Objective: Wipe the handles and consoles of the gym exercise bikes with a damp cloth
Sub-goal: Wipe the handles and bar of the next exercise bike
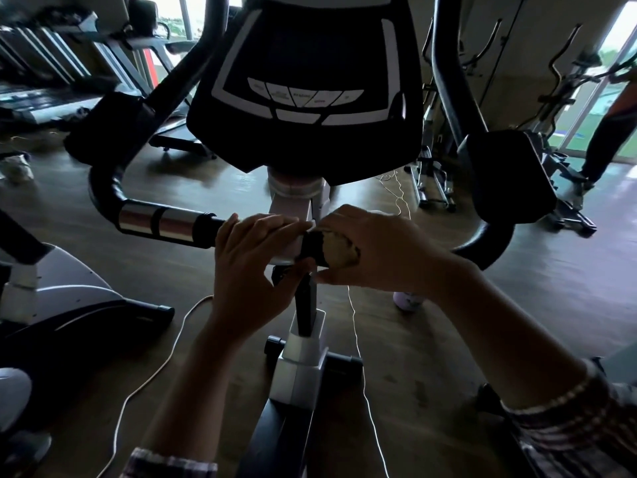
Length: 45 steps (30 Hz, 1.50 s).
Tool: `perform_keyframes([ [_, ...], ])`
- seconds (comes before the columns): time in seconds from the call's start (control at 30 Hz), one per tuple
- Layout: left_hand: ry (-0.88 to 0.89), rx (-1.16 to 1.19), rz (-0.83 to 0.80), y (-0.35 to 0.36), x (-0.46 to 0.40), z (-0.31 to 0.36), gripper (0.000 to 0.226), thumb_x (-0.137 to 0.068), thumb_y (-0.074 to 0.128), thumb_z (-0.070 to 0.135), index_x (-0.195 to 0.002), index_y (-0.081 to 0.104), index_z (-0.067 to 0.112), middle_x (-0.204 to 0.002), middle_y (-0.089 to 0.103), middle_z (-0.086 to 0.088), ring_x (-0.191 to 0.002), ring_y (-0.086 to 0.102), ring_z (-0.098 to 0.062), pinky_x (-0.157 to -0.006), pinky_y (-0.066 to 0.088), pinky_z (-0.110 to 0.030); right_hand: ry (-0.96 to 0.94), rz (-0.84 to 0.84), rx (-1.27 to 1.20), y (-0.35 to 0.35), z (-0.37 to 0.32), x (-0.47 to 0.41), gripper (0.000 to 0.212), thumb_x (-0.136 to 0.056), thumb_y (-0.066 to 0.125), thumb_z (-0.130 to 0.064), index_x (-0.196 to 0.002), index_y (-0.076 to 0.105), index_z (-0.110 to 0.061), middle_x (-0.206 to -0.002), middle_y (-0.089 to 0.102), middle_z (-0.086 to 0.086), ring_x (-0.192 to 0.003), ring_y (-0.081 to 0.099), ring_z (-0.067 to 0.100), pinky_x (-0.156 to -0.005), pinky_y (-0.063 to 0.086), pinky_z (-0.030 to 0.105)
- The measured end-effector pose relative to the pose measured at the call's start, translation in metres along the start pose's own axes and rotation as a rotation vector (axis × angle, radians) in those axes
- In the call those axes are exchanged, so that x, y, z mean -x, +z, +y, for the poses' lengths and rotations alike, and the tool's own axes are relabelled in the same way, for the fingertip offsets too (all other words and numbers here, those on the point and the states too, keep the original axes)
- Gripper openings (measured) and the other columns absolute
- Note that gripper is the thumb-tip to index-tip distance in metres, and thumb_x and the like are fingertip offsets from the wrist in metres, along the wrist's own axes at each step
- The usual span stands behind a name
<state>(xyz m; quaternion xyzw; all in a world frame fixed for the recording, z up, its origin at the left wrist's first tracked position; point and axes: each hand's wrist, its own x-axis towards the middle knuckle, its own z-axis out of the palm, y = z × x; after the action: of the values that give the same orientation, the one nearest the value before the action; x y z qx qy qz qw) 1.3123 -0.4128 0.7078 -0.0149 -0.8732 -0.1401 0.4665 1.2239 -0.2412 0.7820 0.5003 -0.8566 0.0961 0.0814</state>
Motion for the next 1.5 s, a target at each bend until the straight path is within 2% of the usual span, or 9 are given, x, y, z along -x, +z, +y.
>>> perform_keyframes([
  [0.2, -0.014, -0.032, -0.002, 0.000, 0.001, 0.002, 0.041, -0.085, 0.058, 0.046, -0.115, 0.068, 0.021, -0.117, 0.066, 0.004, -0.115, 0.057, -0.020, -0.109, 0.030, -0.049, -0.009, 0.446, 0.207, 0.022, 0.004, 0.033, 0.066, -0.058, 0.072, -0.060, -0.116, 0.063, -0.029, -0.111, 0.065, -0.008, -0.088, 0.066, 0.022, -0.064, 0.051, 0.029],
  [0.3, -0.021, -0.039, 0.018, 0.001, 0.001, 0.009, 0.038, -0.084, 0.059, 0.043, -0.113, 0.068, 0.020, -0.115, 0.066, 0.003, -0.114, 0.058, -0.022, -0.108, 0.030, -0.054, 0.056, 0.502, 0.220, 0.027, -0.002, 0.029, 0.055, -0.061, 0.067, -0.053, -0.110, 0.064, -0.029, -0.105, 0.065, -0.007, -0.085, 0.064, 0.022, -0.062, 0.053, 0.031],
  [0.5, -0.025, -0.047, 0.022, 0.002, 0.003, 0.010, 0.038, -0.085, 0.055, 0.045, -0.116, 0.062, 0.024, -0.118, 0.065, 0.001, -0.118, 0.054, -0.023, -0.107, 0.028, -0.058, 0.073, 0.585, 0.303, 0.038, 0.004, 0.044, 0.056, -0.066, 0.072, -0.041, -0.119, 0.064, -0.026, -0.121, 0.065, -0.003, -0.100, 0.063, 0.025, -0.079, 0.052, 0.038],
  [0.63, -0.047, -0.071, 0.015, 0.003, 0.004, 0.014, 0.038, -0.088, 0.052, 0.046, -0.117, 0.063, 0.024, -0.119, 0.064, 0.002, -0.119, 0.054, -0.025, -0.104, 0.031, -0.060, 0.199, 0.735, 0.322, 0.038, 0.014, 0.062, 0.047, -0.063, 0.077, -0.041, -0.107, 0.069, -0.026, -0.115, 0.068, -0.005, -0.102, 0.063, 0.025, -0.081, 0.048, 0.037],
  [0.87, -0.098, -0.101, -0.009, 0.012, 0.001, 0.039, 0.036, -0.090, 0.044, 0.041, -0.110, 0.066, 0.021, -0.115, 0.067, 0.006, -0.122, 0.052, -0.022, -0.109, 0.017, -0.065, 0.159, 0.726, 0.307, 0.036, 0.014, 0.058, 0.041, -0.069, 0.078, -0.040, -0.106, 0.070, -0.024, -0.112, 0.069, -0.005, -0.096, 0.064, 0.022, -0.080, 0.051, 0.036],
  [1.0, -0.084, -0.106, -0.058, 0.012, 0.005, 0.046, 0.047, -0.091, 0.040, 0.049, -0.115, 0.066, 0.018, -0.119, 0.065, 0.006, -0.126, 0.049, -0.021, -0.114, 0.013, -0.059, 0.223, 0.727, 0.273, 0.032, 0.025, 0.074, 0.053, -0.065, 0.075, -0.058, -0.105, 0.071, -0.024, -0.113, 0.068, -0.004, -0.100, 0.063, 0.023, -0.085, 0.048, 0.036],
  [1.2, -0.113, -0.128, -0.084, 0.015, 0.002, 0.049, 0.048, -0.091, 0.039, 0.052, -0.117, 0.064, 0.021, -0.118, 0.065, 0.007, -0.126, 0.048, -0.022, -0.114, 0.014, -0.054, 0.138, 0.594, 0.283, 0.030, 0.012, 0.057, 0.067, -0.056, 0.079, -0.060, -0.114, 0.067, -0.029, -0.115, 0.066, -0.005, -0.100, 0.064, 0.023, -0.081, 0.053, 0.036],
  [1.37, -0.121, -0.165, -0.074, 0.017, 0.005, 0.050, 0.047, -0.092, 0.039, 0.052, -0.119, 0.063, 0.022, -0.121, 0.064, 0.007, -0.128, 0.044, -0.019, -0.116, 0.010, -0.054, 0.175, 0.697, 0.204, 0.034, 0.039, 0.089, 0.058, -0.068, 0.075, -0.057, -0.115, 0.066, -0.023, -0.122, 0.063, 0.000, -0.115, 0.056, 0.026, -0.101, 0.044, 0.043],
  [1.5, -0.158, -0.154, -0.047, 0.020, 0.004, 0.061, 0.045, -0.089, 0.043, 0.049, -0.119, 0.063, 0.021, -0.121, 0.063, 0.005, -0.130, 0.044, -0.022, -0.115, 0.012, -0.058, 0.245, 0.741, 0.123, 0.047, 0.040, 0.095, 0.060, -0.067, 0.081, -0.044, -0.120, 0.063, -0.023, -0.130, 0.053, 0.003, -0.126, 0.048, 0.031, -0.116, 0.024, 0.047],
])
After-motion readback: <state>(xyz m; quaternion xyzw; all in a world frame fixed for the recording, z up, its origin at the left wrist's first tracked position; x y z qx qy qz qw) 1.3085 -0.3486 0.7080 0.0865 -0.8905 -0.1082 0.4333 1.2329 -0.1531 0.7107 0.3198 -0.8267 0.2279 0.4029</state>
